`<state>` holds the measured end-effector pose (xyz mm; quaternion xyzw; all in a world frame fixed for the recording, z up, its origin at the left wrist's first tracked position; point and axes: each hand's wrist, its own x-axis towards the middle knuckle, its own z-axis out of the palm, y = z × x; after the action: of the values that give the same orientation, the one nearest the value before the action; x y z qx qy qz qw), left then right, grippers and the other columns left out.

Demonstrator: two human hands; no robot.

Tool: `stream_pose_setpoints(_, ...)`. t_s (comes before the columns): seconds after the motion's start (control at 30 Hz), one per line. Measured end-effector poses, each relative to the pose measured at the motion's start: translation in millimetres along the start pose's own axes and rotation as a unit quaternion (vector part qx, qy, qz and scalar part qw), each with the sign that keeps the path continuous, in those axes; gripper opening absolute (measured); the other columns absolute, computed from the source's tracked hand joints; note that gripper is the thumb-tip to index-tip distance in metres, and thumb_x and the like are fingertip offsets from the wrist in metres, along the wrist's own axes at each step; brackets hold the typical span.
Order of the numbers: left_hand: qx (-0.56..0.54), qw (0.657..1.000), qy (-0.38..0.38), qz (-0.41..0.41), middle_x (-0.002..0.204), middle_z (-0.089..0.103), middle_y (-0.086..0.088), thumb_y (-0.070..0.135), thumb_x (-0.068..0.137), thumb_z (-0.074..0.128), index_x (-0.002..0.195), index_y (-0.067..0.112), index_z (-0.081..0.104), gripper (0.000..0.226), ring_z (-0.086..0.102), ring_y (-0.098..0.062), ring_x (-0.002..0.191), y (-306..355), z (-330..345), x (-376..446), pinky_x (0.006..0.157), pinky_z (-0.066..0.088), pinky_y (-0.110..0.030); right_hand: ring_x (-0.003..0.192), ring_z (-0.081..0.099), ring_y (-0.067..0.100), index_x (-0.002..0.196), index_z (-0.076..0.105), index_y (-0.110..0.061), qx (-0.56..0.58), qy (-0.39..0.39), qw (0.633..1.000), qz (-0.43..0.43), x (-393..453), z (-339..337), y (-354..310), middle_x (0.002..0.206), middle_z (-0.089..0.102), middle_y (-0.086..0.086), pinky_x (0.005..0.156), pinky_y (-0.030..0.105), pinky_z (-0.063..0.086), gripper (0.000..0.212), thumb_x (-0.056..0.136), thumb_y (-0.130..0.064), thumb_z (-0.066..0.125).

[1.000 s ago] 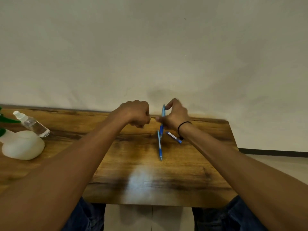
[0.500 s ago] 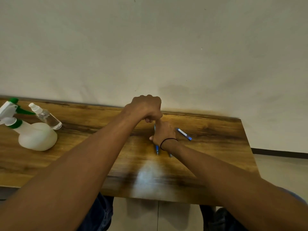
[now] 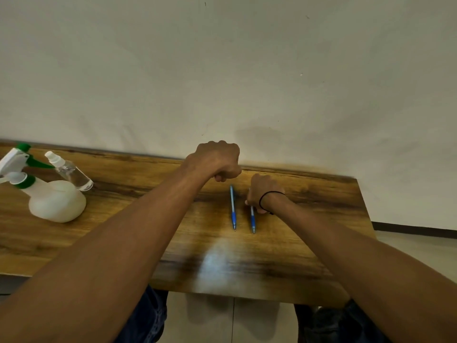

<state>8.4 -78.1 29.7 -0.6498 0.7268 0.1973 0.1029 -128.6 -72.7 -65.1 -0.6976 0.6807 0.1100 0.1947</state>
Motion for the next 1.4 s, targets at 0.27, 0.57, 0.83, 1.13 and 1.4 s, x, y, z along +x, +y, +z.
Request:
stream_pose_setpoints(0.27,-0.008,1.000,-0.008,-0.001,0.080,0.078,-0.004,0.019,0.097,0.062,0.096,0.011,0.076,0.016,0.076,-0.017,0.074,0.9,0.4,0.5,0.082,0.063,-0.038,0.082,0.067,0.026,0.091,0.051,-0.015,0.055,0.013,0.998,-0.020,-6.3,-11.0,6.6,0.082,0.061,0.003,0.069,0.036,0.056,0.024,0.090,-0.026,0.072)
stream_pose_setpoints(0.57,-0.317,0.948,-0.022,-0.034,0.104,0.077,-0.013,0.043,0.103,0.057,0.117,0.003,0.070,0.044,0.077,-0.023,0.092,16.2,7.2,5.7,0.082,0.065,-0.039,0.056,0.074,0.022,0.076,0.071,-0.005,0.328,0.094,0.936,-0.092,-26.6,-55.6,13.3,0.064,0.073,0.010,0.065,0.041,0.066,0.014,0.090,-0.008,0.074)
stream_pose_setpoints(0.83,-0.147,0.977,0.150,0.030,0.095,0.078,-0.008,0.038,0.104,0.059,0.114,0.012,0.072,0.031,0.075,-0.022,0.082,21.3,10.9,6.9,0.082,0.061,-0.039,0.069,0.077,0.019,0.108,0.065,-0.006,0.416,0.117,0.891,-0.139,-31.8,-96.4,32.2,0.079,0.076,0.013,0.060,0.037,0.065,0.016,0.093,-0.004,0.071)
stream_pose_setpoints(1.13,-0.107,0.983,0.126,0.075,0.103,0.074,-0.009,0.028,0.105,0.059,0.123,0.012,0.069,0.026,0.071,-0.023,0.087,31.7,15.5,4.1,0.077,0.052,-0.032,0.062,0.075,0.028,0.098,0.063,-0.001,0.369,0.141,0.904,-0.163,-33.5,-92.0,34.0,0.078,0.073,0.019,0.060,0.043,0.065,0.008,0.101,-0.009,0.063)
stream_pose_setpoints(1.4,-0.224,0.970,0.078,0.052,0.097,0.079,-0.012,0.028,0.101,0.066,0.116,0.006,0.070,0.026,0.079,-0.020,0.075,29.1,24.5,10.2,0.081,0.064,-0.036,0.067,0.073,0.022,0.091,0.071,-0.006,0.330,0.213,0.911,-0.123,-24.6,-91.7,37.3,0.077,0.073,0.011,0.065,0.042,0.065,0.005,0.095,-0.010,0.071)
